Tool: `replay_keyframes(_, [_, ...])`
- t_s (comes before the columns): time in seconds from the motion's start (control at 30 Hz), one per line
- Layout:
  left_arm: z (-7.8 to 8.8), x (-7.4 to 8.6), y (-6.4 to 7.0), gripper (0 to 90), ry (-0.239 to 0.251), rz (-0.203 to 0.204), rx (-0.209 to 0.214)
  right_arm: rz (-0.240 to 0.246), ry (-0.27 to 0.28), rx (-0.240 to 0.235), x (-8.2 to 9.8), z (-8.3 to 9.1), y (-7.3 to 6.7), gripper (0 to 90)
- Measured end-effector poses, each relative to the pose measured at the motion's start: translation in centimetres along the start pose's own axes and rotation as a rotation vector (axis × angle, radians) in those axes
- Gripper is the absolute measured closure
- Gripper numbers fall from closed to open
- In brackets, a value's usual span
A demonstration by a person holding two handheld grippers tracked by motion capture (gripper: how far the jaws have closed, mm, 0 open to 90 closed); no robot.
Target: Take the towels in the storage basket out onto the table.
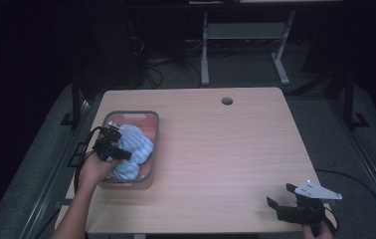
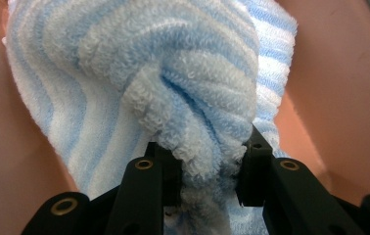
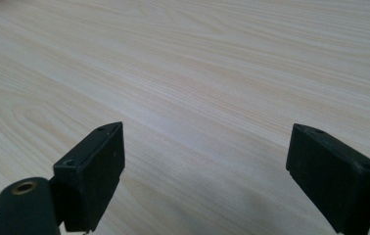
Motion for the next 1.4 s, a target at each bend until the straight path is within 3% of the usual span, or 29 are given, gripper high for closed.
replay_keyframes(0.3, [1.4,-0.1,0.4,69.2,0.064,-0.008,0.021,-0.009,0.0,0.005,-0.1,0.0,0.2,13.8])
replay_keyframes(0.37, [1.6,-0.1,0.6,69.1,0.075,-0.008,0.041,-0.008,-0.001,0.004,-0.1,0.0,0.2,13.8])
replay_keyframes(0.4, [1.9,-0.3,1.0,69.1,0.101,-0.007,0.086,-0.01,-0.004,0.004,-0.1,0.0,0.2,13.7])
replay_keyframes(0.43, [2.0,-0.3,1.1,69.1,0.109,-0.006,0.089,-0.011,-0.003,0.005,-0.1,0.0,0.2,13.7])
replay_keyframes(0.97, [4.3,-0.9,1.5,69.0,0.185,-0.03,0.098,-0.018,0.002,0.009,-0.3,0.1,0.3,13.8])
replay_keyframes(1.13, [5.1,-1.0,1.8,69.0,0.223,-0.022,0.12,-0.017,0.003,0.01,-0.3,0.1,0.3,13.7])
replay_keyframes(1.4, [6.4,-1.7,2.5,69.0,0.253,-0.038,0.117,-0.016,0.011,0.021,-0.4,0.2,0.5,13.7])
Point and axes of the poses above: each handheld gripper's, and its own axes: z roughly backward along the jaws, x roughly out of its underside, y roughly to its right, the point moved 10 cm from there along -z, roughly forward along the jaws, and after that the axes turned 14 degrees about -y, right-handed, at the moved point
